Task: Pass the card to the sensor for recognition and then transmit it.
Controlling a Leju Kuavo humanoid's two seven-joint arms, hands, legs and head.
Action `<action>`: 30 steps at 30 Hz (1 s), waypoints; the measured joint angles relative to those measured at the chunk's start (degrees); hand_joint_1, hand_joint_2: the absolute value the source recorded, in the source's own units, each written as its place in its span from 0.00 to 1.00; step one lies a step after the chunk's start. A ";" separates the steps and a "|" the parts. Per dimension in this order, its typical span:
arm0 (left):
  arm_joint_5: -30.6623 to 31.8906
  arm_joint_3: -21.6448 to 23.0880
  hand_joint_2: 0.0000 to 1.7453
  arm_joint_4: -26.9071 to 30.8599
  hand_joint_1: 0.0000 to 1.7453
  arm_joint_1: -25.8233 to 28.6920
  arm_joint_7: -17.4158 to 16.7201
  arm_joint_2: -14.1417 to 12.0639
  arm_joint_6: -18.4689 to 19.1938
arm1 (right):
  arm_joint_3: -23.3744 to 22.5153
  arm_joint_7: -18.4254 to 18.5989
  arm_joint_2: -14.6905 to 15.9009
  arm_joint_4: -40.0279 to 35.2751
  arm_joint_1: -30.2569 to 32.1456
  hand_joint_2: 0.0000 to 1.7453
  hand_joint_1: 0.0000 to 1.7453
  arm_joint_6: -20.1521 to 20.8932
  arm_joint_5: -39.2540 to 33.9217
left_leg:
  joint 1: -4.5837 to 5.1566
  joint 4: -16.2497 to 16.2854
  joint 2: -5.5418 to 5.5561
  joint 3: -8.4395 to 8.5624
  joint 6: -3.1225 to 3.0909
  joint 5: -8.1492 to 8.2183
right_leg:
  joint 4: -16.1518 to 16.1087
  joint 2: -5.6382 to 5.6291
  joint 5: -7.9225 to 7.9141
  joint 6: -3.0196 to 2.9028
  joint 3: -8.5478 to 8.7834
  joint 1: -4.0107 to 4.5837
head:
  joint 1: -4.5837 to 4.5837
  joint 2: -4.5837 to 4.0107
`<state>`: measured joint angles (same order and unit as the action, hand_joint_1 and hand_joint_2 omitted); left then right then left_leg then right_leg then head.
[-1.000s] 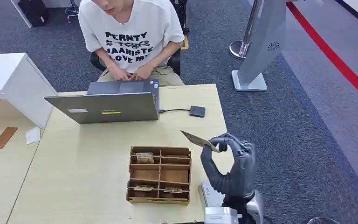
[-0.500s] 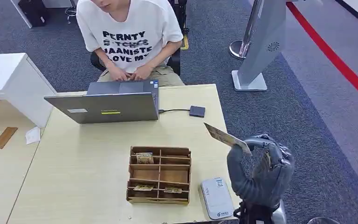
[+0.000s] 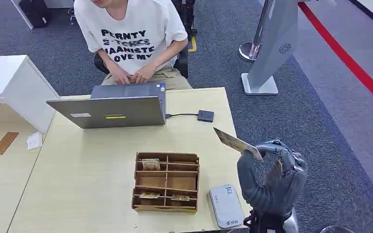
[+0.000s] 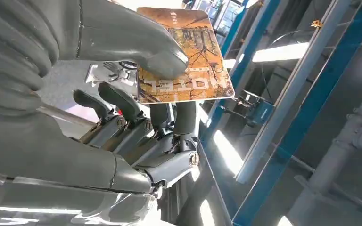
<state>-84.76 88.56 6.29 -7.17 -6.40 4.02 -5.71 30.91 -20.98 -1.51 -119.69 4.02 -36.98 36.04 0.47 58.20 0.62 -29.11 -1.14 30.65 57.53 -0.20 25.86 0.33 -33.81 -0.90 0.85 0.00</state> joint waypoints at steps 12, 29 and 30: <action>1.07 0.00 0.00 0.00 0.00 -0.03 -0.02 0.02 0.07 | 0.00 1.53 -0.13 0.81 -1.13 1.00 1.00 0.22 1.66 | -0.01 0.00 0.00 -0.01 0.00 0.00 | 0.00 0.00 0.00 0.00 0.01 0.00 | 0.00 0.00; 16.50 0.02 0.00 0.00 0.00 -2.80 -3.96 -0.33 2.10 | 0.20 19.57 -2.89 33.21 -35.83 1.00 1.00 11.45 23.77 | -0.01 0.03 -0.03 0.00 -0.02 -0.27 | 0.05 -0.02 -0.24 0.02 0.04 -0.01 | 0.00 0.00; 17.04 0.02 0.00 0.00 0.00 -3.06 -4.22 -0.33 2.14 | 0.20 20.24 -3.15 36.31 -37.79 1.00 1.00 11.54 25.45 | -0.01 0.03 -0.03 0.00 -0.04 -0.28 | 0.05 -0.02 -0.24 0.02 0.04 -0.01 | 0.00 0.00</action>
<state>-67.72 88.59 6.29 -10.23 -10.62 3.69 -3.56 31.10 -0.74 -4.65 -83.38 -33.77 -25.44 61.50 0.46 58.23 0.59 -29.11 -1.18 30.37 57.58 -0.22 25.62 0.35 -33.76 -0.91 0.85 0.00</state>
